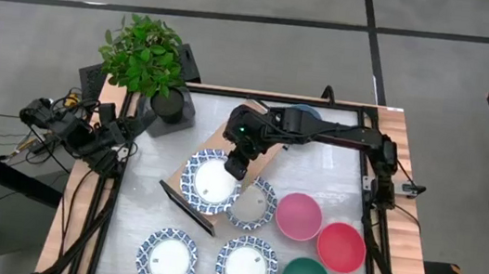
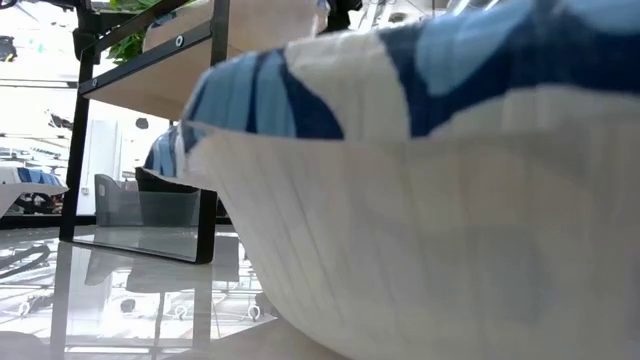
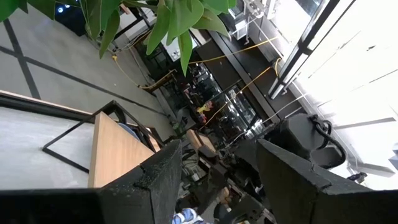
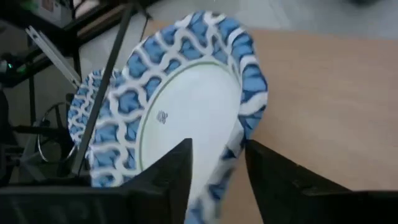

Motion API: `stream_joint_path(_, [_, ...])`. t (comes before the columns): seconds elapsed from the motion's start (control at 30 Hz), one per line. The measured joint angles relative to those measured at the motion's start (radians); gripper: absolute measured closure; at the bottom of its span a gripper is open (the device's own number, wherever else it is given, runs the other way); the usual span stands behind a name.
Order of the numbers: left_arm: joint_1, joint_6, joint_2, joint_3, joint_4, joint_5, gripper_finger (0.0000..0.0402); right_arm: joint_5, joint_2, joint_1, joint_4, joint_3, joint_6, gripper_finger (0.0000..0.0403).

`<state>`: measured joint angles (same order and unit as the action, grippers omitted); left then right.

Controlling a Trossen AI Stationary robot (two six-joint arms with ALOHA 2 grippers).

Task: Place and stack bowls onto a shelf
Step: Put the top right white patterned bowl on the shelf, then adjust the pink bowl

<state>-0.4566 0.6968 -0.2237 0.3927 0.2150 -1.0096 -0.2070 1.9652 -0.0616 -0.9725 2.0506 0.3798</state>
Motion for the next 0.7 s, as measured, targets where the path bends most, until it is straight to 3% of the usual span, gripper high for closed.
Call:
stream_joint_path(0.2, [0.0,0.0,0.0,0.0,0.0,0.0,0.0212,0.007,0.0,-0.009,0.013,0.0,-0.016,0.0188])
stream_joint_path(0.43, [0.0,0.004,0.0,0.0,0.0,0.0,0.0212,0.159,-0.019,-0.009,-0.172,0.0,-0.015,0.0184])
stream_joint_path(0.63, [0.0,0.004,0.0,0.0,-0.011,0.0,0.0212,0.417,-0.044,0.071,-0.563,0.0,0.03,0.0185])
stream_joint_path(0.7, [0.0,0.004,0.0,0.0,-0.026,0.0,0.0212,0.487,-0.054,0.105,-0.597,-0.024,0.06,0.0185])
